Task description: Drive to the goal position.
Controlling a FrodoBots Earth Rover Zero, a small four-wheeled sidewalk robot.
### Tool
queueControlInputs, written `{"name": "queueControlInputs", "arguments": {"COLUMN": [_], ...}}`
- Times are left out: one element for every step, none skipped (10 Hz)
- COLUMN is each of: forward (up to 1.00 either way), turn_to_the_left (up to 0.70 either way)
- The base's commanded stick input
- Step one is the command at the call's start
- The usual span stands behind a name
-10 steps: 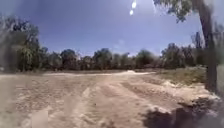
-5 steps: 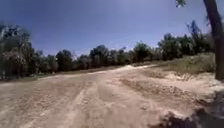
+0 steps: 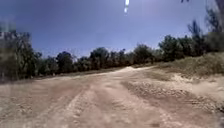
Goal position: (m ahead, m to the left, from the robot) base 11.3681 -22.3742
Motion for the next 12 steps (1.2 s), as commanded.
{"name": "queueControlInputs", "arguments": {"forward": [0.85, 0.85, 0.85, 0.85, 0.85, 0.85, 0.85, 0.85, 0.85, 0.85, 0.85, 0.85], "turn_to_the_left": [0.00, 0.00, 0.00, 0.00, 0.00, 0.00, 0.00, 0.00, 0.00, 0.00, 0.00, 0.00]}}
